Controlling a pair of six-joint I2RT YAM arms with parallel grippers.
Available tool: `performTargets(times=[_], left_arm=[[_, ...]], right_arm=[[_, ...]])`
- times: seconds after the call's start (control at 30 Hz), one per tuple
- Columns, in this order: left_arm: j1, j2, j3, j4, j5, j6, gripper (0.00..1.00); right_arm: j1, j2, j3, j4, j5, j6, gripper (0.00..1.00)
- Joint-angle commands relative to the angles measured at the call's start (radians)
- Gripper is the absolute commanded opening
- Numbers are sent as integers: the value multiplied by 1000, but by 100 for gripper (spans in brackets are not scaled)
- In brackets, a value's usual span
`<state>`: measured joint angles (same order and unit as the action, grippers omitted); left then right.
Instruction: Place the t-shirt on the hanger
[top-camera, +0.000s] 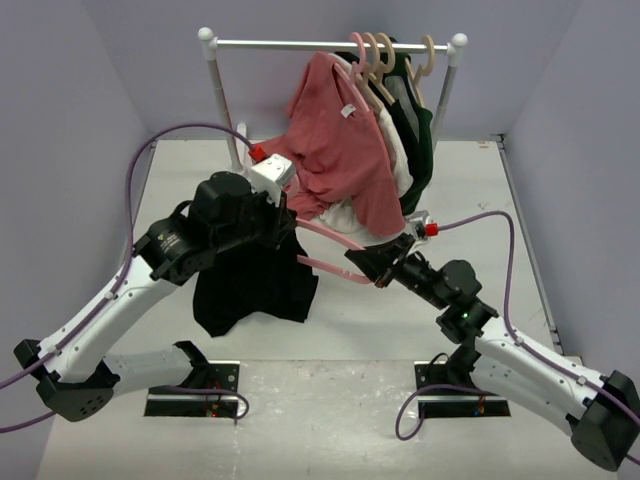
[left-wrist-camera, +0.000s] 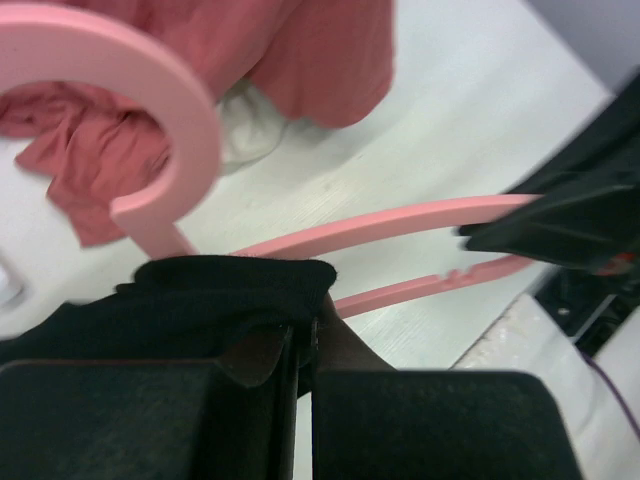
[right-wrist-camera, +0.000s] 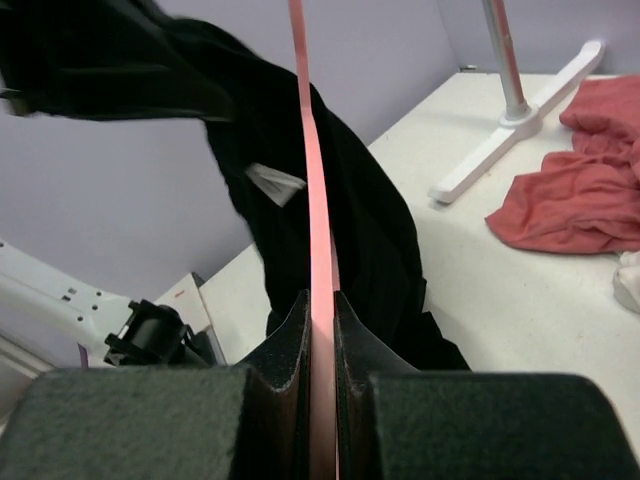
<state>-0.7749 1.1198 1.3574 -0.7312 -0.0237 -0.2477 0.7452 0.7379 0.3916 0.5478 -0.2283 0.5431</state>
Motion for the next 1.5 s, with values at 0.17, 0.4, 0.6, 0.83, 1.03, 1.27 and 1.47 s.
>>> performTargets(times=[0.17,0.4,0.6,0.83,1.03,1.27,1.47], left_arm=[[-18,-5,241,-161,-106,63,0],[-15,97,368,-233,-372,92,0],[11,155,402,-242,-528,68,0],[13,140,391,-227,-589,76,0],[13,59,281,-103,-318,129,0],[13,32,172,-70,-130,169,0],[13,17,146,-59,-69,178,0]], right_arm=[[1,-121,-32,91,412,209,0],[2,-286,-25,0,341,114,0],[2,-186,205,-400,60,-152,0],[2,-194,397,-836,54,-293,0],[0,-246,381,-731,-82,-313,0],[-4,-271,309,-477,-51,-239,0],[-8,-285,243,-286,29,-188,0]])
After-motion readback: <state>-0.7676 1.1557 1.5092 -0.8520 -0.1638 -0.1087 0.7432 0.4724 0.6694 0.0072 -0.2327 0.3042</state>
